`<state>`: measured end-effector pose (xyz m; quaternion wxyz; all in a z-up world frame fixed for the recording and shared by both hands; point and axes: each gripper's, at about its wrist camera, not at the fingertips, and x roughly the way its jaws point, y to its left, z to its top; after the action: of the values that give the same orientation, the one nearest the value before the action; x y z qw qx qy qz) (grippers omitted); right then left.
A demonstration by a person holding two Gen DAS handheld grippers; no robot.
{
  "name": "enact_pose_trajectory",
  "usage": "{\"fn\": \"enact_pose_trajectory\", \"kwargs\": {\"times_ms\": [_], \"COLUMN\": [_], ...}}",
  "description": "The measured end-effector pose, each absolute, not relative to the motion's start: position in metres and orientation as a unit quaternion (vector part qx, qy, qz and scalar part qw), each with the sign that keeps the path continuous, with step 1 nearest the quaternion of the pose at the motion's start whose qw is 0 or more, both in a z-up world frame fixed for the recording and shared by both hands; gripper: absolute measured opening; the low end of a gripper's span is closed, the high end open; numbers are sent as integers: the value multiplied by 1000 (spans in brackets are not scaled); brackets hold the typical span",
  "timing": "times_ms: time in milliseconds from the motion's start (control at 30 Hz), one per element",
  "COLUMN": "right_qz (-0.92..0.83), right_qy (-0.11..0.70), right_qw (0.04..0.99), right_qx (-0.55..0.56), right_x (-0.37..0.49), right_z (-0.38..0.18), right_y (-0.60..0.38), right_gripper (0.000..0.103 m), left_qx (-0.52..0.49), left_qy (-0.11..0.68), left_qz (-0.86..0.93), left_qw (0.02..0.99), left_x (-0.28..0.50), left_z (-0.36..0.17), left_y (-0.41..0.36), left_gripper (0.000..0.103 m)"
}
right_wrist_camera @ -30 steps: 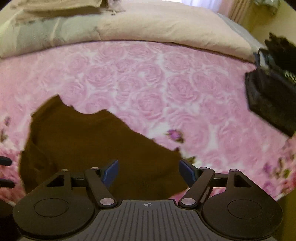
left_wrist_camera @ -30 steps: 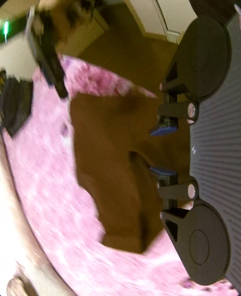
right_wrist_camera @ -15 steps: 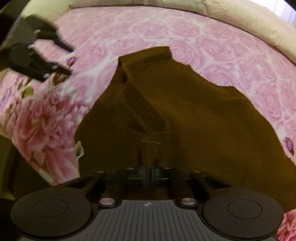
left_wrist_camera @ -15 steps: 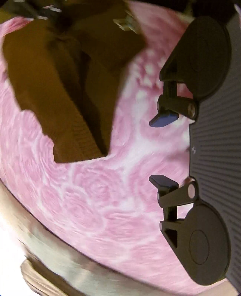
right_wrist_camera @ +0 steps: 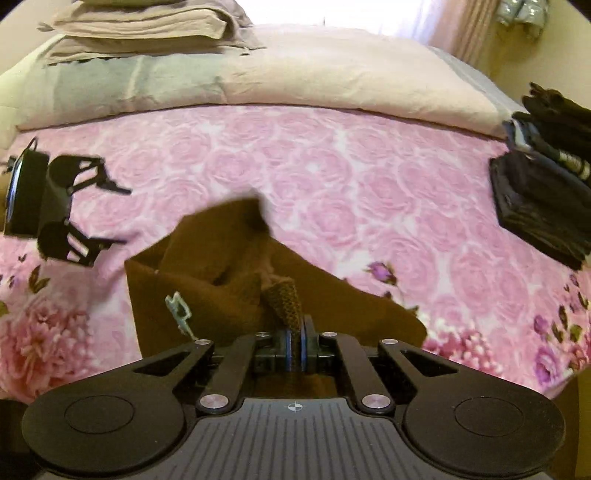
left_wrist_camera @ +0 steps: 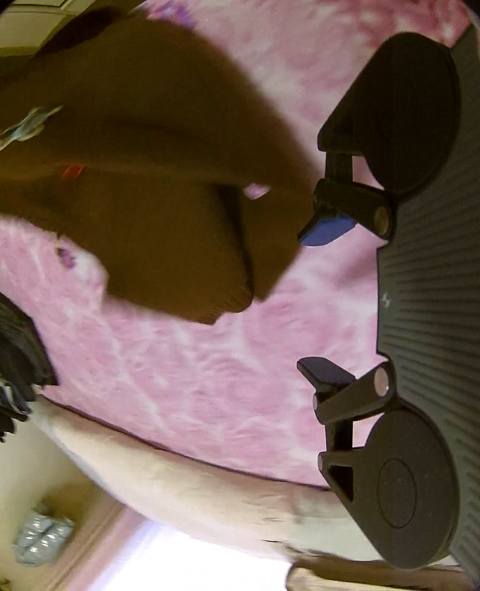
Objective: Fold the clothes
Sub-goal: 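Lift the cardigan with both grippers and shake it out in the air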
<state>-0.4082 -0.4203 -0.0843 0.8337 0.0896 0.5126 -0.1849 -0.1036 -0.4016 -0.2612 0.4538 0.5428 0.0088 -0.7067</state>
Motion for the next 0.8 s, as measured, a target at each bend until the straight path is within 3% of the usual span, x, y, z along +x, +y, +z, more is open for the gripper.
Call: {"fn": "enact_pose_trajectory", "kwargs": {"times_ms": [200, 500, 533, 567, 633, 667, 800], "right_qz": [-213, -219, -222, -225, -230, -232, -240], "right_qy": [507, 503, 502, 502, 496, 493, 479], "right_qw": [826, 811, 809, 807, 808, 809, 816], "right_qx": [125, 204, 211, 216, 219, 220, 219], "right_x": [-433, -470, -474, -477, -482, -484, -492], "right_z": [-83, -116, -118, -120, -114, -111, -96], "right_y": [-426, -415, -415, -415, -422, -425, -440], "right_gripper": [3, 3, 3, 3, 3, 3, 2], "left_qx": [502, 500, 503, 507, 520, 524, 499], "left_qy": [50, 122, 133, 141, 152, 151, 134], "left_qz": [-748, -805, -808, -809, -805, -804, -804], "left_qw": [431, 295, 276, 262, 243, 239, 294], "left_x": [-103, -146, -150, -155, -164, -167, -157], "left_z": [-251, -281, -285, -288, -289, -287, -239], "left_y": [-473, -565, -572, -576, -580, -579, -565], "left_gripper": [63, 60, 57, 36, 8, 3, 2]}}
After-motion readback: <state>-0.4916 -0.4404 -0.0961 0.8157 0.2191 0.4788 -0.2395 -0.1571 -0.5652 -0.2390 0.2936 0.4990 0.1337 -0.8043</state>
